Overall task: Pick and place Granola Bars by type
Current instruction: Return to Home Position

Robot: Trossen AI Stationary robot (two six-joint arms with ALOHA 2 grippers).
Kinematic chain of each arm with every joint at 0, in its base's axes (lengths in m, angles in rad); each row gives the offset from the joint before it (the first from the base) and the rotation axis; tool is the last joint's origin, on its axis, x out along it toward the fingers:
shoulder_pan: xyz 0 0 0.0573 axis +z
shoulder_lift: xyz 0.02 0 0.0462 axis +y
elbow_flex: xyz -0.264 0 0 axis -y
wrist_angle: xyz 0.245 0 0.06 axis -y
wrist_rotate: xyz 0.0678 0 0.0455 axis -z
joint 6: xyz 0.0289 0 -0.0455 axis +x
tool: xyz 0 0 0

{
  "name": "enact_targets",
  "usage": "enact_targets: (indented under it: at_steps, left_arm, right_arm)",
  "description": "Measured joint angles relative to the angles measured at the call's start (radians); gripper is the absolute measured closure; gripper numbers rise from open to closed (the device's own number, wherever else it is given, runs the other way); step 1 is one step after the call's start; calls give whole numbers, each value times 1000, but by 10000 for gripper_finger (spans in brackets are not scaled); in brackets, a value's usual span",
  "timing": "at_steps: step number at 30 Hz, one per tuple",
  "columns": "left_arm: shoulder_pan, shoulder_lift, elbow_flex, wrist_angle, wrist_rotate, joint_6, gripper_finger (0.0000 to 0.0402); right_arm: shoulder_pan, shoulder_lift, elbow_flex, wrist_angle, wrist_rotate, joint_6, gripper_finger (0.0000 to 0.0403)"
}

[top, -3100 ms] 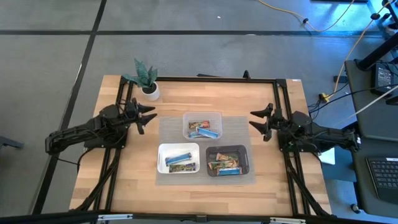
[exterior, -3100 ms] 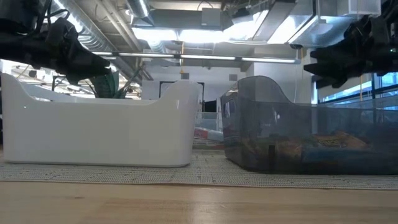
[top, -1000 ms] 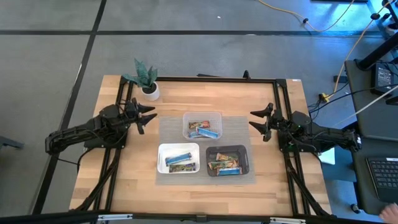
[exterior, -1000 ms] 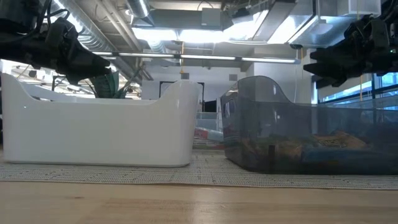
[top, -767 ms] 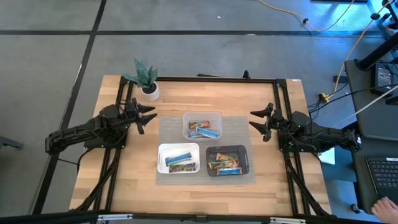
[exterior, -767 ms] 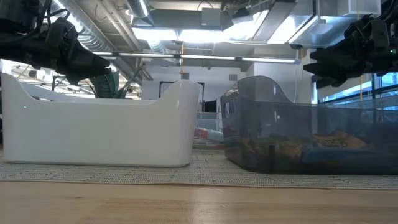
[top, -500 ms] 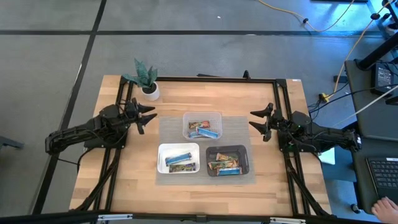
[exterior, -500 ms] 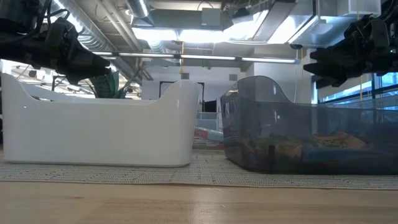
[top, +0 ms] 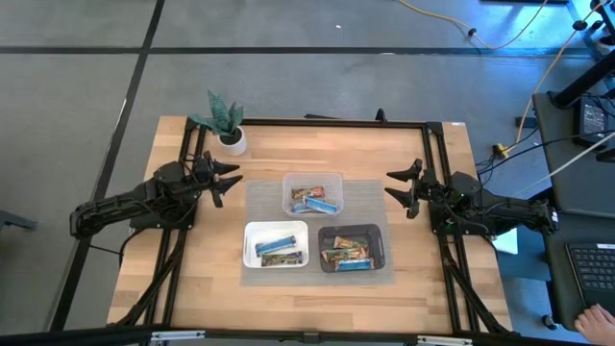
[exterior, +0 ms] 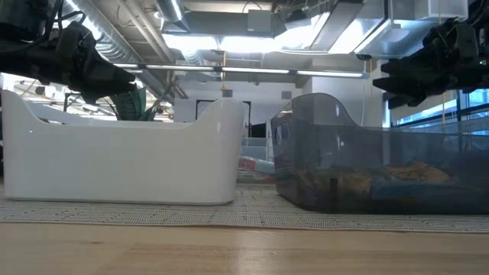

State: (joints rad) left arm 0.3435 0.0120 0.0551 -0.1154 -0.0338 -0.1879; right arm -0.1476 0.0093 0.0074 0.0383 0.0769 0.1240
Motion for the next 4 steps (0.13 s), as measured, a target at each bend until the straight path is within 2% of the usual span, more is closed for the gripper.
enact_targets:
  at_steps: [4]
  left_arm:
    - [0, 0, 0, 0, 0, 0, 227]
  right_arm:
    - [0, 0, 0, 0, 0, -1, 148]
